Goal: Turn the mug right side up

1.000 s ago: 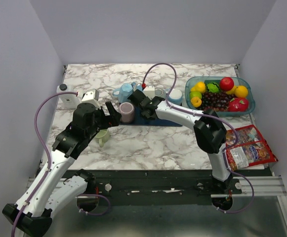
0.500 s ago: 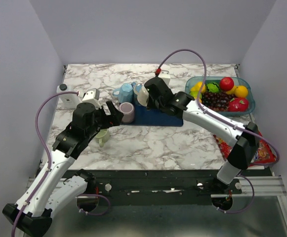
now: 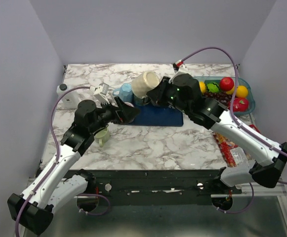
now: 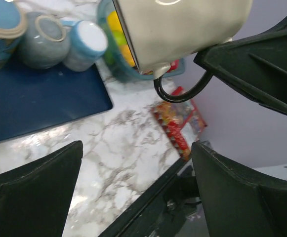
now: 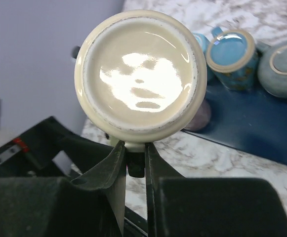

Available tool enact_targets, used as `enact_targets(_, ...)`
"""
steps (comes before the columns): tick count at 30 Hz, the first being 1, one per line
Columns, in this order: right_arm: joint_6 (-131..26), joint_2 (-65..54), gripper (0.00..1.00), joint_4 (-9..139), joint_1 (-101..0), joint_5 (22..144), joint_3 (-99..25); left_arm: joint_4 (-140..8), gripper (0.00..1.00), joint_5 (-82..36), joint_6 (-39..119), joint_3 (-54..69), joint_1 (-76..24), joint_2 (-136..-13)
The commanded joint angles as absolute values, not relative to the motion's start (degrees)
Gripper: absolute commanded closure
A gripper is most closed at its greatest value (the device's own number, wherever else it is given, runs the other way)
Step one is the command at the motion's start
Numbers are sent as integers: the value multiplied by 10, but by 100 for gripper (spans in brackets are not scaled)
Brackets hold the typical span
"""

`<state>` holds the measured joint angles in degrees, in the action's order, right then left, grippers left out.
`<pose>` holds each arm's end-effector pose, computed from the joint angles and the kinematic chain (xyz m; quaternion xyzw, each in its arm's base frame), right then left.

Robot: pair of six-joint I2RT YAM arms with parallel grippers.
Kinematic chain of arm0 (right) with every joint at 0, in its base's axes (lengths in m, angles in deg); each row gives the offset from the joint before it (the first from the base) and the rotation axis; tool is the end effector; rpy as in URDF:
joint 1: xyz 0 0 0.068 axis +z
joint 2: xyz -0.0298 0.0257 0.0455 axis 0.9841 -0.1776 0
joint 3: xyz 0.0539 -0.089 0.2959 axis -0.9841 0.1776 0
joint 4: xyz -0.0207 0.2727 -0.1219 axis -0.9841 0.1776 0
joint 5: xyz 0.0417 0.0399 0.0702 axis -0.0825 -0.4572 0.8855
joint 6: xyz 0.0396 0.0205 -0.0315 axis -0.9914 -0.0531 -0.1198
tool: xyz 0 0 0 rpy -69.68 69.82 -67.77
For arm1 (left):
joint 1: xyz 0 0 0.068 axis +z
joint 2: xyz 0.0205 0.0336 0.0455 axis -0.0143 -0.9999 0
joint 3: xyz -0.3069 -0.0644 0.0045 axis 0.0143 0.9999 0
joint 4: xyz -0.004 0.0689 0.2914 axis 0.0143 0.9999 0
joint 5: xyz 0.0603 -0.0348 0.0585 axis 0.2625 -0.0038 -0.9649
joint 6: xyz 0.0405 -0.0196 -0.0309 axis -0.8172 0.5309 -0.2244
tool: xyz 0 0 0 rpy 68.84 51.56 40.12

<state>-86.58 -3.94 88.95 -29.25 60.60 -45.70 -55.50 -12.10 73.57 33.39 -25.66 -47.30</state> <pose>0.2260 0.2598 0.4628 0.0029 0.8134 0.3371 0.4740 0.1822 -0.1042 0.3746 -0.0165 0.7625 -0.4743 0.4397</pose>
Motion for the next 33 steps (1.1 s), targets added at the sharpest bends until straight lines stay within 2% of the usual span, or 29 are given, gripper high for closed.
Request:
enact_targets(1,-879,18,99,772,-296,663,-469,-721,1,-21,819,332,-259,-488)
enact_targets(11,-912,68,99,709,-298,719,-471,-1015,1,27,990,309,-262,-532)
enact_targets(17,-921,75,99,680,-299,747,-468,-1040,1,0,1022,283,-286,-558)
enact_targets(18,-923,76,99,669,-298,747,-464,-1051,3,-4,1026,283,-289,-564)
enact_targets(26,-926,93,99,648,-298,776,-443,-1098,36,-44,1057,285,-306,-583)
enact_targets(28,-925,96,99,648,-298,780,-438,-1105,41,-48,1061,289,-308,-584)
enact_targets(33,-926,112,99,620,-298,794,-404,-1152,44,-75,1081,306,-311,-586)
